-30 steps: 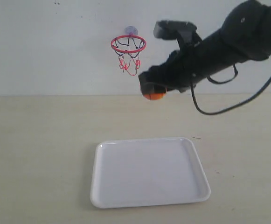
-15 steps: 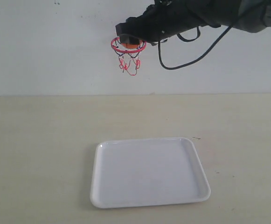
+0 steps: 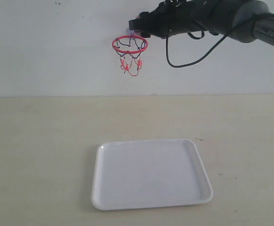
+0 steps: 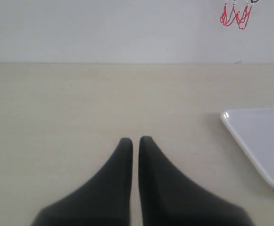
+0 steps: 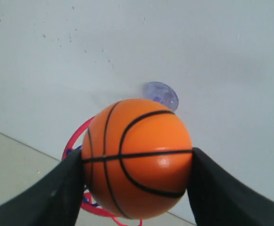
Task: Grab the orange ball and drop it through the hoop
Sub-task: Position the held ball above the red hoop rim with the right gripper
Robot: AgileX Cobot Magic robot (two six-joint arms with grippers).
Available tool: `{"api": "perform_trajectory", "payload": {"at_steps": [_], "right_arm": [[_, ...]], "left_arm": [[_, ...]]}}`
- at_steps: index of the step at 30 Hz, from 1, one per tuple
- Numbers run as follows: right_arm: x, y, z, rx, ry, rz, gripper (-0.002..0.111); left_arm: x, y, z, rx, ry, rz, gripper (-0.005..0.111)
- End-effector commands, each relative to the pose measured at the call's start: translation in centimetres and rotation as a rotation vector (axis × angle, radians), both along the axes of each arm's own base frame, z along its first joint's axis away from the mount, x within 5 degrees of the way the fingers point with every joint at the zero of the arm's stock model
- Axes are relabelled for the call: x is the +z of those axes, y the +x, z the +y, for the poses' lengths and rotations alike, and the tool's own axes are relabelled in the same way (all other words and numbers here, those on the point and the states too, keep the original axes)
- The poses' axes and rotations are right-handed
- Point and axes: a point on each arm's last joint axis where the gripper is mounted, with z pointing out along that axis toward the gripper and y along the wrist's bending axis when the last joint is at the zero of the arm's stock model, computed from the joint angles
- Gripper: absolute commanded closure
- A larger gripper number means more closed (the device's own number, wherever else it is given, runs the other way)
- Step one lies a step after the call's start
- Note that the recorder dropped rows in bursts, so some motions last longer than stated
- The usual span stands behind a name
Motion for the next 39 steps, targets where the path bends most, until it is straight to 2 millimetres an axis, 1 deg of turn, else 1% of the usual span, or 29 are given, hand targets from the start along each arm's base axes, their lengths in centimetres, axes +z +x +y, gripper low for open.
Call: {"api": "perform_trajectory", "payload": {"at_steps": [1, 8, 11, 15, 17, 19, 21, 27, 29, 34, 39], "right_arm": [[0.7, 0.4, -0.3, -0.042, 0.067, -0.043, 0.108], [1.0, 0.4, -0.2, -0.062, 0.111, -0.054, 0.108], [1.0, 0.1, 0.6, -0.048, 0.11, -0.06, 0.108], [1.2, -0.6, 2.2, -0.004, 0.029, -0.132, 0.108], [1.4, -0.8, 2.7, -0.007, 0.026, -0.159, 0.108], [1.5, -0.7, 2.7, -0.02, 0.031, -0.172, 0.108], [1.1, -0.5, 2.7, -0.031, 0.034, -0.172, 0.108], [-1.4, 0.3, 3.0, -0.039, 0.024, -0.134, 0.108], [-1.8, 0.5, 3.0, -0.049, 0.024, -0.137, 0.108], [-1.5, 0.7, 2.7, -0.084, 0.042, -0.168, 0.108], [-1.5, 0.7, 2.8, -0.085, 0.053, -0.162, 0.108]], "left_arm": [[0.0, 0.0, 0.0, -0.003, 0.003, -0.009, 0.103], [0.0, 0.0, 0.0, -0.003, 0.003, -0.009, 0.103], [0.0, 0.0, 0.0, -0.003, 0.003, -0.009, 0.103], [0.0, 0.0, 0.0, -0.003, 0.003, -0.009, 0.103], [0.0, 0.0, 0.0, -0.003, 0.003, -0.009, 0.103], [0.0, 0.0, 0.0, -0.003, 0.003, -0.009, 0.103], [0.0, 0.0, 0.0, -0.003, 0.003, -0.009, 0.103], [0.0, 0.0, 0.0, -0.003, 0.003, -0.009, 0.103], [0.0, 0.0, 0.0, -0.003, 0.003, -0.009, 0.103], [0.0, 0.0, 0.0, -0.003, 0.003, -0.009, 0.103], [0.0, 0.0, 0.0, -0.003, 0.003, -0.009, 0.103]]}}
